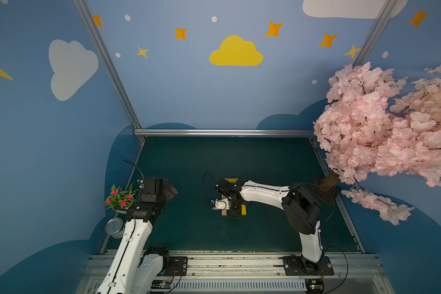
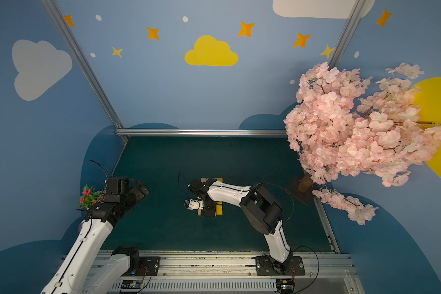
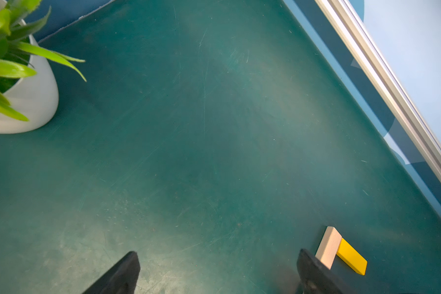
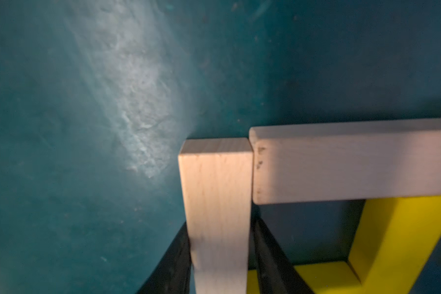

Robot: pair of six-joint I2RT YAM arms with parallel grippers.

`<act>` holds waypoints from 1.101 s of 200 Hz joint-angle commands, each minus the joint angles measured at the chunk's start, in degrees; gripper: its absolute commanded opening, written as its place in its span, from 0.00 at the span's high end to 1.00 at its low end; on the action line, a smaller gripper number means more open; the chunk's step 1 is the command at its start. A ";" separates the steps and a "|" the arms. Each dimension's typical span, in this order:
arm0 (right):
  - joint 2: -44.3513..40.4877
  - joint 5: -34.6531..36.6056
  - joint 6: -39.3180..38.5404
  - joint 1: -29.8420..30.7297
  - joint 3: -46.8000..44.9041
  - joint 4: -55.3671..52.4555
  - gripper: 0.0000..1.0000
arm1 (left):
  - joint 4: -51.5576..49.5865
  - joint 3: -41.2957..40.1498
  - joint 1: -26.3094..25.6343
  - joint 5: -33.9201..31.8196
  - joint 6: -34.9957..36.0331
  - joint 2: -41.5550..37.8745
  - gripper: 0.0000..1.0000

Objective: Assemble the number 6 with building blocks
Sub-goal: Assemble the building block at the center of the board, then reset both arms

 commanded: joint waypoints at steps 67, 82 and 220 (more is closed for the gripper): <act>-9.56 -1.08 5.07 -1.57 2.44 -3.41 0.31 | -1.49 -0.36 0.72 -0.03 1.11 -1.75 0.02; -13.15 -1.03 6.35 -2.89 2.80 -2.60 0.30 | -0.66 -0.37 0.69 0.70 1.27 -1.17 0.02; -18.20 5.49 18.40 -14.85 -2.92 -3.26 1.00 | 9.75 -3.25 -3.93 7.22 -2.54 7.87 0.03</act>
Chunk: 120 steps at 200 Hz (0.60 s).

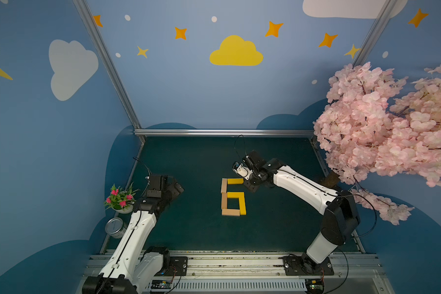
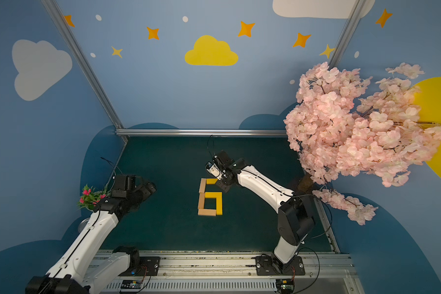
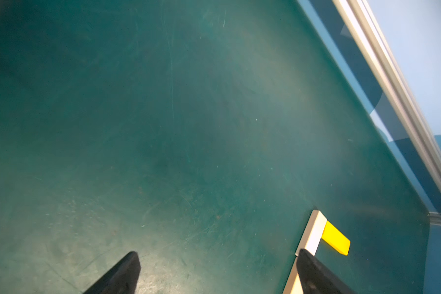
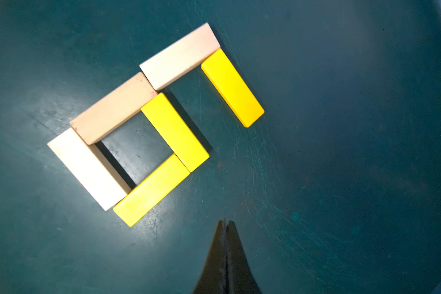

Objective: Assemble the number 6 with building blocks
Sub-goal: Reset both arms

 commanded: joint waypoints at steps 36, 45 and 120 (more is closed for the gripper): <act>-0.38 1.08 3.96 -0.42 -3.85 -2.45 1.00 | 5.57 -1.64 -3.72 2.17 -1.78 4.21 0.03; -1.06 1.53 4.35 -0.79 -3.94 -2.15 1.00 | 6.19 -0.94 -4.35 2.44 -1.50 5.49 0.03; -12.91 -5.02 10.56 -15.44 -1.98 3.03 0.29 | 9.43 22.19 -3.41 6.95 12.76 18.55 0.00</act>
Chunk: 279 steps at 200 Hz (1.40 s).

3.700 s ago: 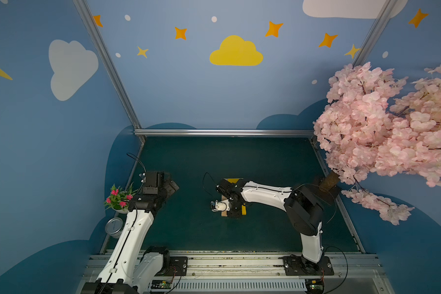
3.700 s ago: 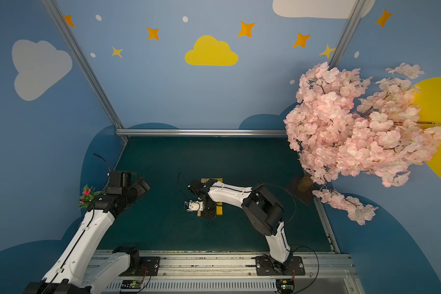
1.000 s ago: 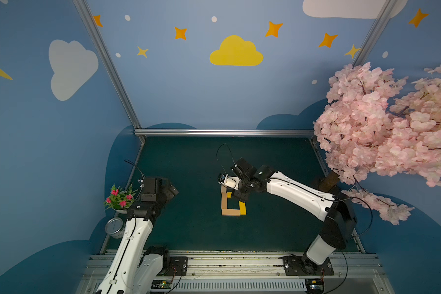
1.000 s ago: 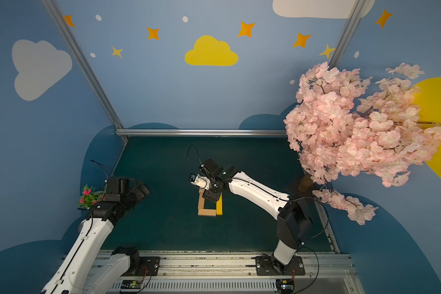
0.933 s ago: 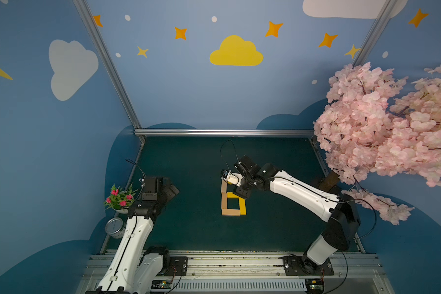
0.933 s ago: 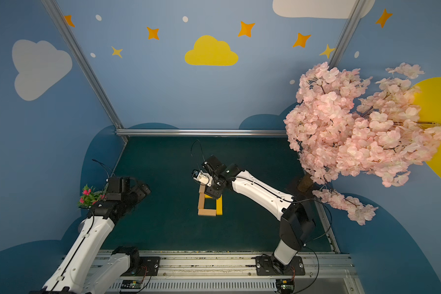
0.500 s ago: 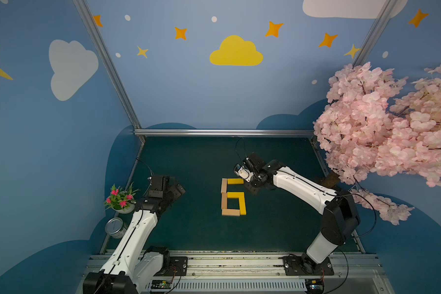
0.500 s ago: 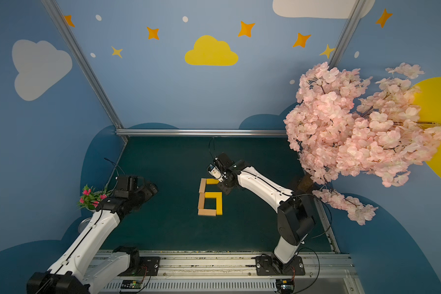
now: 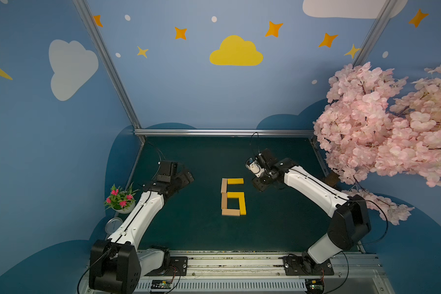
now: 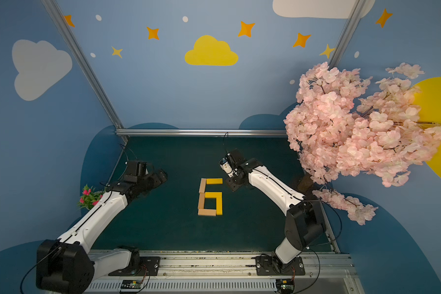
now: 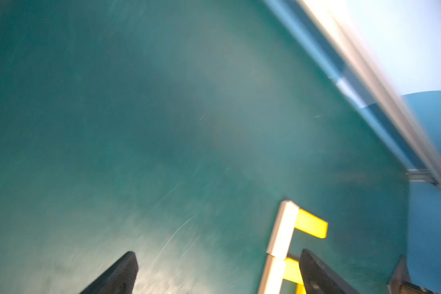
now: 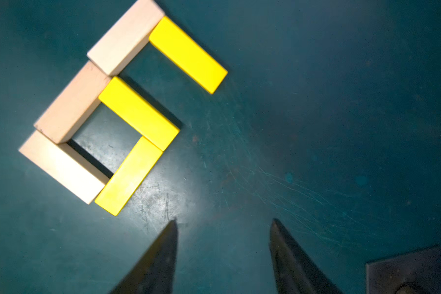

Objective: Assemble the number 6 with building blocks
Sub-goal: Reset both arms

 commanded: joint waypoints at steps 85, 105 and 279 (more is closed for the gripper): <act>-24.42 -14.50 12.26 -16.90 -18.05 21.02 0.36 | 11.56 12.48 1.19 19.47 2.18 11.24 0.47; -24.12 -14.00 15.28 -16.86 -18.74 20.44 1.00 | 12.21 11.07 0.76 17.07 0.58 10.37 0.97; -21.53 -5.59 19.57 -18.21 -17.27 22.67 0.08 | 13.21 6.60 3.87 10.55 11.76 5.09 0.00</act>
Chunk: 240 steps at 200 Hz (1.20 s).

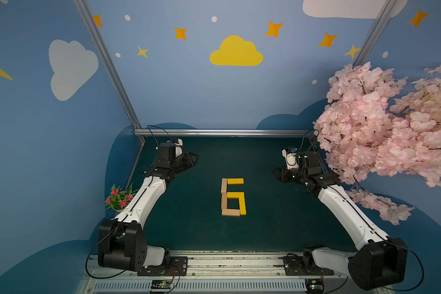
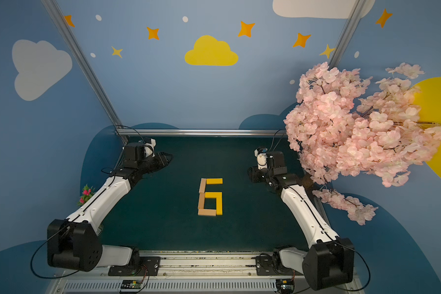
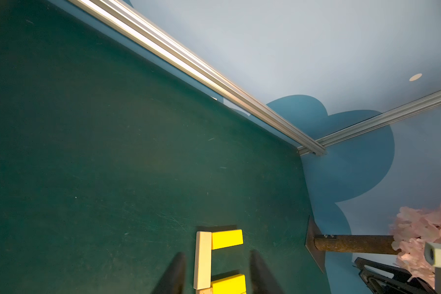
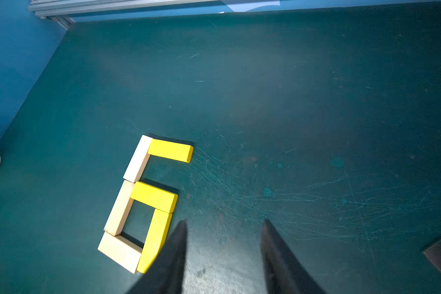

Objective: Assemble the number 6 with building blocks
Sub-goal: Reset both arms

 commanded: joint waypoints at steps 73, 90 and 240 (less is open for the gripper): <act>-3.48 21.16 -2.35 -5.59 -26.20 35.96 0.06 | 29.81 -30.73 8.65 -31.01 21.62 -14.64 0.00; 0.89 19.14 -6.71 -5.60 -28.90 43.35 0.06 | 36.15 -36.27 9.78 -29.27 21.78 -12.59 0.00; 15.71 14.92 -8.82 -9.90 -28.47 58.48 0.06 | 71.58 -44.60 6.12 -26.97 31.00 11.71 0.00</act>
